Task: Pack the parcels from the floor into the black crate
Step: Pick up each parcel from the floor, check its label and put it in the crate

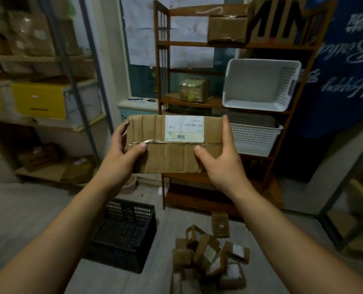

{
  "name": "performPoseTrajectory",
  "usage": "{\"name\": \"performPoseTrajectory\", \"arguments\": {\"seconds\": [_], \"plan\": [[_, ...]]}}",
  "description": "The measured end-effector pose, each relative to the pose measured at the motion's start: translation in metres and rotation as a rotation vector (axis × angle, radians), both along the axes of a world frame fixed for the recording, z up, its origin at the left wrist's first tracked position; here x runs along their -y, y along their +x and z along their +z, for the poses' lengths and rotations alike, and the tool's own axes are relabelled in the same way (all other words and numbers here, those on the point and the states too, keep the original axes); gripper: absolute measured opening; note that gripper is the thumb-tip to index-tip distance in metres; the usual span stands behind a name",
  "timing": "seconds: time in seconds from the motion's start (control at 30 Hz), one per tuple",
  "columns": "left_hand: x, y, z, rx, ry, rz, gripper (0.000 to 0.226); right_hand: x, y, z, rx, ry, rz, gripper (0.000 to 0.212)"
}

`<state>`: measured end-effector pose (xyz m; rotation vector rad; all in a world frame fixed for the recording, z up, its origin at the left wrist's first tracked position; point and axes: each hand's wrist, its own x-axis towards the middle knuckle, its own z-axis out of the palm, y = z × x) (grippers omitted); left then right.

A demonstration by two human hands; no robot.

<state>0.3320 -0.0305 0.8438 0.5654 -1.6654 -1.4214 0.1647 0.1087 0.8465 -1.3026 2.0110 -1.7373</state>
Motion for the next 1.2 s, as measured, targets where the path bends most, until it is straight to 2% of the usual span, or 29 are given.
{"name": "performPoseTrajectory", "arguments": {"seconds": [0.17, 0.43, 0.6, 0.77, 0.87, 1.07, 1.2], "plan": [[0.085, 0.075, -0.009, 0.109, 0.005, 0.049, 0.068, 0.097, 0.063, -0.015, 0.023, 0.055, 0.045, 0.09], [0.199, 0.136, -0.023, 0.205, 0.061, 0.054, 0.066, 0.208, 0.124, -0.043, 0.097, 0.122, 0.047, 0.092], [0.265, 0.125, -0.049, 0.296, 0.076, -0.002, 0.063, 0.269, 0.124, -0.079, 0.152, 0.135, 0.013, 0.088], [0.345, 0.09, -0.088, 0.553, -0.034, -0.032, 0.055, 0.35, 0.097, -0.127, 0.215, 0.197, -0.038, 0.086], [0.398, 0.071, -0.101, 0.635, -0.008, -0.013, 0.055, 0.408, 0.079, -0.146, 0.244, 0.246, -0.049, 0.087], [0.49, 0.053, -0.122, 0.636, -0.011, 0.034, 0.051, 0.499, 0.062, -0.158, 0.263, 0.279, -0.01, 0.082], [0.539, 0.04, -0.141, 0.639, -0.03, -0.017, 0.041, 0.538, 0.056, -0.173, 0.245, 0.293, -0.087, 0.079]]}}
